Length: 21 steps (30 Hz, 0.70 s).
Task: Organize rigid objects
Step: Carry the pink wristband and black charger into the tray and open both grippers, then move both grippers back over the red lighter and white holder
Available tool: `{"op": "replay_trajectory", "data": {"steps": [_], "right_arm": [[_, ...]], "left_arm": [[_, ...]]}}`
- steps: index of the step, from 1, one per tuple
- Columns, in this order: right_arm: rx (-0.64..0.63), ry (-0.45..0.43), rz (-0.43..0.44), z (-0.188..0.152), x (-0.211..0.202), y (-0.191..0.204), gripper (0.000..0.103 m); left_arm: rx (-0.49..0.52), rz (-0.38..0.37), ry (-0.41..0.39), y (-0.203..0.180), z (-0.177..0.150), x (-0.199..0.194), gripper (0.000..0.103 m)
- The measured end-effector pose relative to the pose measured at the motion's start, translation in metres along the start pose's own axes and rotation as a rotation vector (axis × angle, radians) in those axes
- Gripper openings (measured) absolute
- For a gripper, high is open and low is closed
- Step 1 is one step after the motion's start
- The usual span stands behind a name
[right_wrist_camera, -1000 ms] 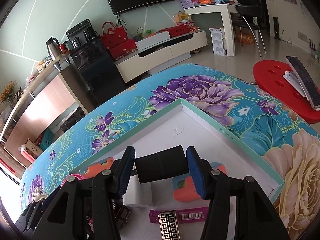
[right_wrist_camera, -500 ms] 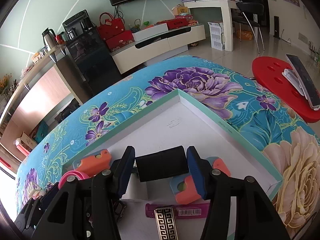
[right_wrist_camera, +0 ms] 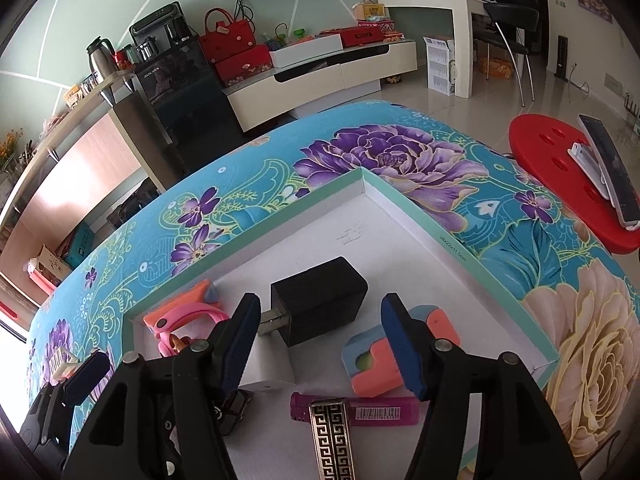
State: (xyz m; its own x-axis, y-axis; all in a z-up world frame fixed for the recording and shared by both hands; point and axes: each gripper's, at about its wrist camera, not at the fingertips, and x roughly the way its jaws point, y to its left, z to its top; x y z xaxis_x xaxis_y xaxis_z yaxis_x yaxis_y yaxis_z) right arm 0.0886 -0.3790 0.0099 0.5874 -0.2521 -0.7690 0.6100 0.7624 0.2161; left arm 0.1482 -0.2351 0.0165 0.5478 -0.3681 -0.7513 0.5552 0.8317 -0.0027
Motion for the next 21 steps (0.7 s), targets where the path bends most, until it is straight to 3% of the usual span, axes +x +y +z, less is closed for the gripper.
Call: {"op": "replay_trajectory", "data": {"steps": [12, 21], "right_arm": [[-0.023, 0.000, -0.002, 0.001, -0.002, 0.005, 0.072], [-0.082, 0.006, -0.005, -0.001, -0.003, 0.022, 0.073]], "left_arm": [[-0.092, 0.053, -0.016, 0.036, 0.004, -0.012, 0.089], [-0.205, 0.156, 0.004, 0.082, -0.002, -0.013, 0.090]]}}
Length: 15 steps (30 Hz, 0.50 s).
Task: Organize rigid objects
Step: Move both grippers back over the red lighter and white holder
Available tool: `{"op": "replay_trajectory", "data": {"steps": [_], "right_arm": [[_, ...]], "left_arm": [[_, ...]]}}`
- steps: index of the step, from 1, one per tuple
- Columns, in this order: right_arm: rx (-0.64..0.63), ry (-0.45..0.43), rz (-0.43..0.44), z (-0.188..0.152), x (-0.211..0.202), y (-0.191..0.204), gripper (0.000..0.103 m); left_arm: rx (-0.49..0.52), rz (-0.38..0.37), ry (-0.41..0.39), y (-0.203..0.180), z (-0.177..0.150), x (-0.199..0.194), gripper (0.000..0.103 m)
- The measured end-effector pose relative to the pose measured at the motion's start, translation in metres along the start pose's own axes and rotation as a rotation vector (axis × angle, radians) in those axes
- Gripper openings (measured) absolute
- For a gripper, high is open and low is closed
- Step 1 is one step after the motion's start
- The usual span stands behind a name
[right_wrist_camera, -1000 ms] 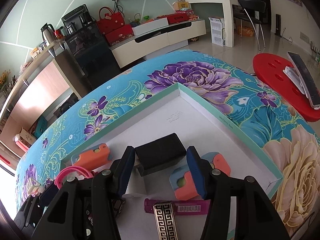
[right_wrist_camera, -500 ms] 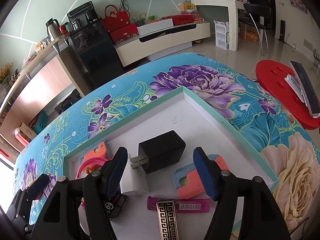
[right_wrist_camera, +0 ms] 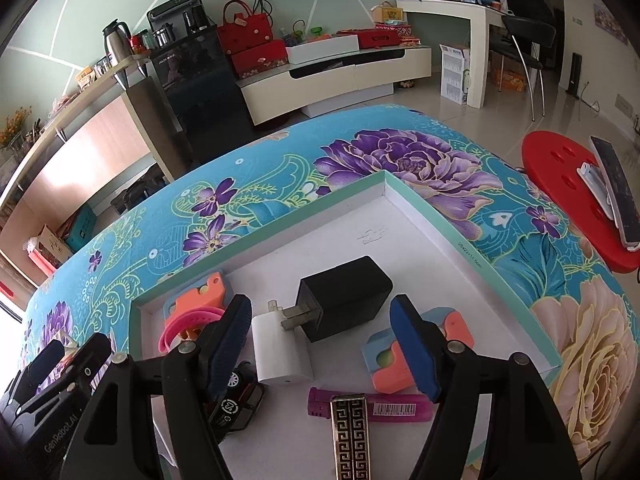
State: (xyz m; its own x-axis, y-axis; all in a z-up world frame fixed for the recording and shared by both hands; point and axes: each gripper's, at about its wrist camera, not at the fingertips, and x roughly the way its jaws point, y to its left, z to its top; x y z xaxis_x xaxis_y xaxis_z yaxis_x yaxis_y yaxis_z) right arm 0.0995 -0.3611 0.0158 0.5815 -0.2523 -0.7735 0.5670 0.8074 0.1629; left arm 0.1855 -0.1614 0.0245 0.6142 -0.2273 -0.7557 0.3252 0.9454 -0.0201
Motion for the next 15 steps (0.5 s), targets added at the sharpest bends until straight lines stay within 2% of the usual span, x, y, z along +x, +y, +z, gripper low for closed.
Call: {"op": "replay_trajectory", "data": {"steps": [7, 9, 13, 15], "right_arm": [[-0.048, -0.014, -0.004, -0.001, -0.004, 0.017, 0.074], [-0.060, -0.017, -0.003, -0.001, -0.005, 0.021, 0.074], [-0.088, -0.017, 0.002, -0.002, -0.005, 0.030, 0.076], [-0.099, -0.019, -0.005, -0.002, -0.005, 0.033, 0.094]], "left_arm": [[-0.100, 0.075, 0.029, 0.038, -0.002, 0.007, 0.091], [-0.117, 0.102, 0.034, 0.045, -0.003, 0.008, 0.100], [-0.141, 0.133, 0.030, 0.055, -0.004, 0.009, 0.103], [-0.144, 0.148, 0.032, 0.057, -0.005, 0.010, 0.103]]}}
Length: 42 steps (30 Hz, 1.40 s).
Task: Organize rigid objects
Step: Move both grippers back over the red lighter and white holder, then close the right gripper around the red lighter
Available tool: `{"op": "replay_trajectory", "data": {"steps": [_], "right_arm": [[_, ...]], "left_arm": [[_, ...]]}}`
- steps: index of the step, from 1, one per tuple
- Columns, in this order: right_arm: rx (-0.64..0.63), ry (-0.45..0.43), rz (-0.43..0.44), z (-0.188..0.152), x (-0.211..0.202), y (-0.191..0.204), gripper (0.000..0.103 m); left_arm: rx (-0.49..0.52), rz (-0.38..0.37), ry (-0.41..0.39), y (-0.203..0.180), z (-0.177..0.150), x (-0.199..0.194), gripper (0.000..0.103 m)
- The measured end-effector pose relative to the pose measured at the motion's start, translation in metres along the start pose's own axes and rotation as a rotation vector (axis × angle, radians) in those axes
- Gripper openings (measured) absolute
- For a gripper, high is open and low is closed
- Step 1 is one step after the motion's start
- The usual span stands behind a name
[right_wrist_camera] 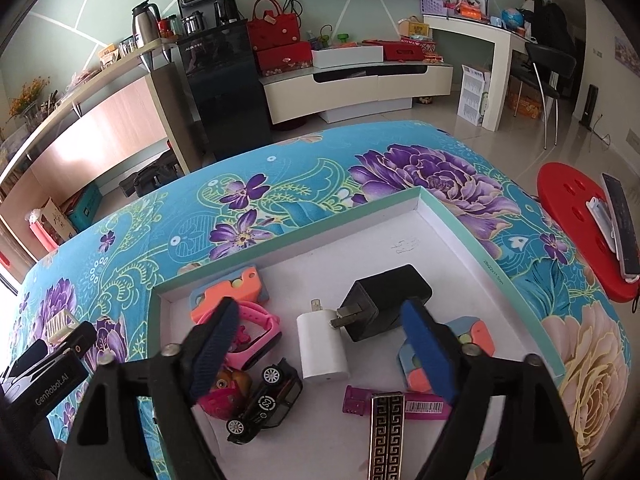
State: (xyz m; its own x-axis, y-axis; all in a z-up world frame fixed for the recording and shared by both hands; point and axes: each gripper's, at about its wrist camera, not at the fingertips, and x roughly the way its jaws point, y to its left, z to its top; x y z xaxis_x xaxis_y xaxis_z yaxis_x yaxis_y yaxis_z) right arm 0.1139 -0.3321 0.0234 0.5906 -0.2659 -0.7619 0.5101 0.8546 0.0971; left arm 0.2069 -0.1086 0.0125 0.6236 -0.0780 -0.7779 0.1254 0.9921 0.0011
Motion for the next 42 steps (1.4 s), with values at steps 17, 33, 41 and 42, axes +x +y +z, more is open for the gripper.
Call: {"op": "replay_trajectory", "data": {"steps": [17, 33, 41, 42], "right_arm": [[-0.096, -0.056, 0.084, -0.002, -0.016, 0.044, 0.095], [-0.283, -0.056, 0.294, -0.031, -0.019, 0.144, 0.095], [-0.405, -0.053, 0.365, -0.054, -0.013, 0.190, 0.095], [-0.412, -0.047, 0.373, -0.056, -0.011, 0.194, 0.095]], "left_arm": [[-0.056, 0.058, 0.010, 0.030, 0.002, 0.000, 0.103], [-0.273, 0.235, 0.003, 0.138, -0.009, -0.006, 0.103], [-0.371, 0.274, -0.005, 0.181, -0.020, -0.010, 0.103], [-0.381, 0.270, -0.010, 0.185, -0.021, -0.011, 0.103]]}}
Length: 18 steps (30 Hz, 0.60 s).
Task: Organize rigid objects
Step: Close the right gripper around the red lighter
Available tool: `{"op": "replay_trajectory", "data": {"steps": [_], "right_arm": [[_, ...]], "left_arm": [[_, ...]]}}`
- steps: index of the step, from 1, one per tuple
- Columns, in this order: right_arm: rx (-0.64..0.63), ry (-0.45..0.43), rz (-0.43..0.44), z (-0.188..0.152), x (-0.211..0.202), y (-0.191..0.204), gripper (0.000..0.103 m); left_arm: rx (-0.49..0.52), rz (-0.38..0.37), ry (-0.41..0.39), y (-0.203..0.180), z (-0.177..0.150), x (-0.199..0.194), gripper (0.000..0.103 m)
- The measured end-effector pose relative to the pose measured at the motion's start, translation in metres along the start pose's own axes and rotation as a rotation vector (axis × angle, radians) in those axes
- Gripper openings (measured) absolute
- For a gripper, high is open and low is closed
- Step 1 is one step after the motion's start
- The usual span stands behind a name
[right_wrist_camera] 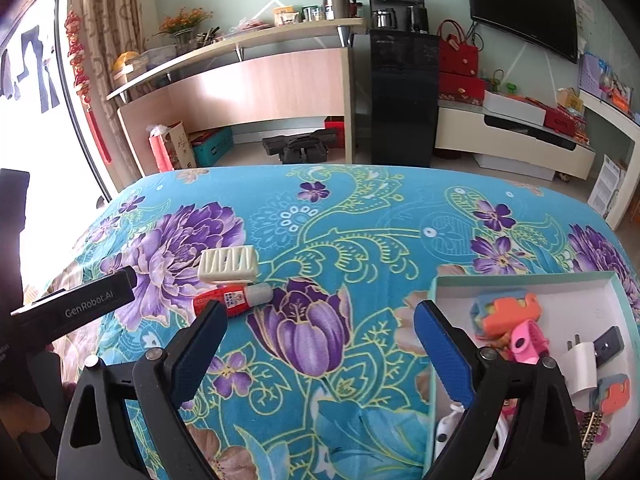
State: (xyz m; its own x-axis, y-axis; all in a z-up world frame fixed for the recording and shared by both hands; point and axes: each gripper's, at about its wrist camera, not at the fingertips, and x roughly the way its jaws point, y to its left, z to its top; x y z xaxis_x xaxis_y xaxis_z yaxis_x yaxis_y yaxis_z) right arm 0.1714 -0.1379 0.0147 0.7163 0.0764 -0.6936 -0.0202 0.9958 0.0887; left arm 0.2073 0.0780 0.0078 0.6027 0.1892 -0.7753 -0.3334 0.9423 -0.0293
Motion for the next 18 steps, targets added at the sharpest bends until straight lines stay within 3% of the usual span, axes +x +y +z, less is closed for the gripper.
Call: {"op": "replay_trajectory", "data": {"steps": [10, 18], "right_arm": [[-0.013, 0.041, 0.056, -0.007, 0.035, 0.025, 0.095], [-0.033, 0.071, 0.097, -0.012, 0.057, 0.039, 0.095]], "left_arm": [[-0.060, -0.032, -0.030, 0.025, 0.003, 0.004, 0.103], [-0.050, -0.043, 0.057, 0.025, -0.004, 0.029, 0.103]]}}
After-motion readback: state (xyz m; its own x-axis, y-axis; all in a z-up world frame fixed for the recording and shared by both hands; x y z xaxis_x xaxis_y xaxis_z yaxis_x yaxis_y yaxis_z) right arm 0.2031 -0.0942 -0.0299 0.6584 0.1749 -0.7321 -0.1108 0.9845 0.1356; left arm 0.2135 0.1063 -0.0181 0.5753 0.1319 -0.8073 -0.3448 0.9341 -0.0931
